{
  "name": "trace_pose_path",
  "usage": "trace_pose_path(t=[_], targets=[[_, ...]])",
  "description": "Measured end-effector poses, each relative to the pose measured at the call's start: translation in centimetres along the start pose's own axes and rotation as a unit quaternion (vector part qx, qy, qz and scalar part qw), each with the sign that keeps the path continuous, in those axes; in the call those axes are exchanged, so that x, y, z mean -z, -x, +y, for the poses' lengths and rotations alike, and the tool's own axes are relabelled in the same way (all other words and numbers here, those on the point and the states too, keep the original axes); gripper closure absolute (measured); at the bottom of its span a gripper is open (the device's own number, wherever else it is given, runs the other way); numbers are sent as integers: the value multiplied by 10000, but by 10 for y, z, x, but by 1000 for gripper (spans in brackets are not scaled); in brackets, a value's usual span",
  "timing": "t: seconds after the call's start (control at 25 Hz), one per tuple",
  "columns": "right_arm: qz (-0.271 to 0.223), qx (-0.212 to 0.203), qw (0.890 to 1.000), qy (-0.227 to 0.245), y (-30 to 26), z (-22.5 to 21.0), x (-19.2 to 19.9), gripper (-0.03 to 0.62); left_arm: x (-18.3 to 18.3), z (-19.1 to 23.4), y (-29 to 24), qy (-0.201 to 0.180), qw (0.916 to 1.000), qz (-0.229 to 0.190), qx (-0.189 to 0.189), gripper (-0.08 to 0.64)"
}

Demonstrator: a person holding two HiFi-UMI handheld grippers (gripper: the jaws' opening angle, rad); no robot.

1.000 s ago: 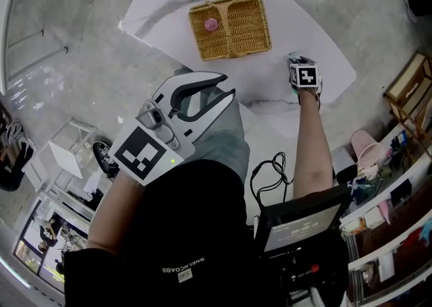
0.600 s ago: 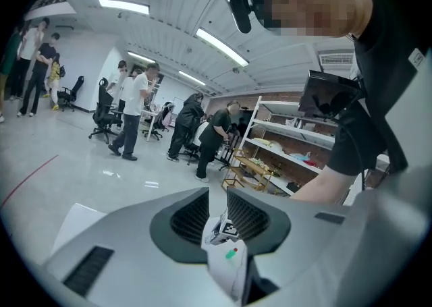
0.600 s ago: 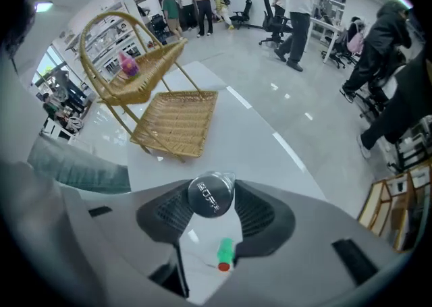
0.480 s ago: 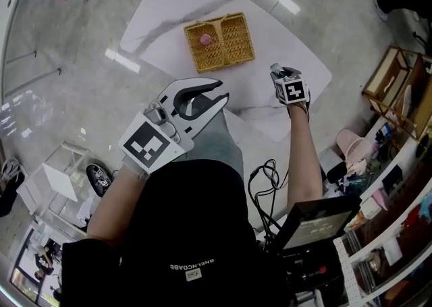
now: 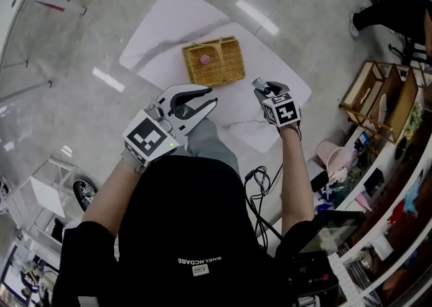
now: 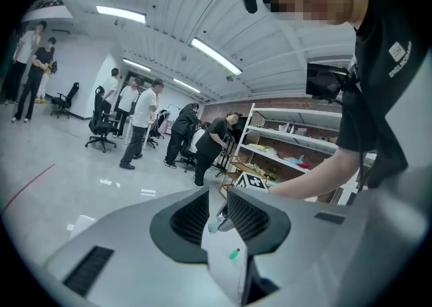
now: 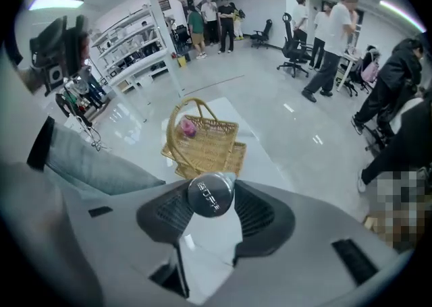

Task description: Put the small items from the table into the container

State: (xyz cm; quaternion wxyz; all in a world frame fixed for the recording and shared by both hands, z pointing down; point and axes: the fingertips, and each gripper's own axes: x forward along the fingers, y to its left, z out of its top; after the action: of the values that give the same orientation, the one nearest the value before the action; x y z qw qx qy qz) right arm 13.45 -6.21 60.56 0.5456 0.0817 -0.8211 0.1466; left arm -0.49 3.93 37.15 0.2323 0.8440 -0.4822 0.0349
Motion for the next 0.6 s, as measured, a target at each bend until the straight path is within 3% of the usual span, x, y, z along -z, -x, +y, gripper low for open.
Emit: trace_pose_path(t=[0.32,0.6], targets=[[-100,-75,9990,436,41,38,-66,411,-10,30,22,24,9998,-209,-6,495],[-219,-240,9977,598,42,82,-109,411,-12,57,45,74,9993,-360,-76,494]])
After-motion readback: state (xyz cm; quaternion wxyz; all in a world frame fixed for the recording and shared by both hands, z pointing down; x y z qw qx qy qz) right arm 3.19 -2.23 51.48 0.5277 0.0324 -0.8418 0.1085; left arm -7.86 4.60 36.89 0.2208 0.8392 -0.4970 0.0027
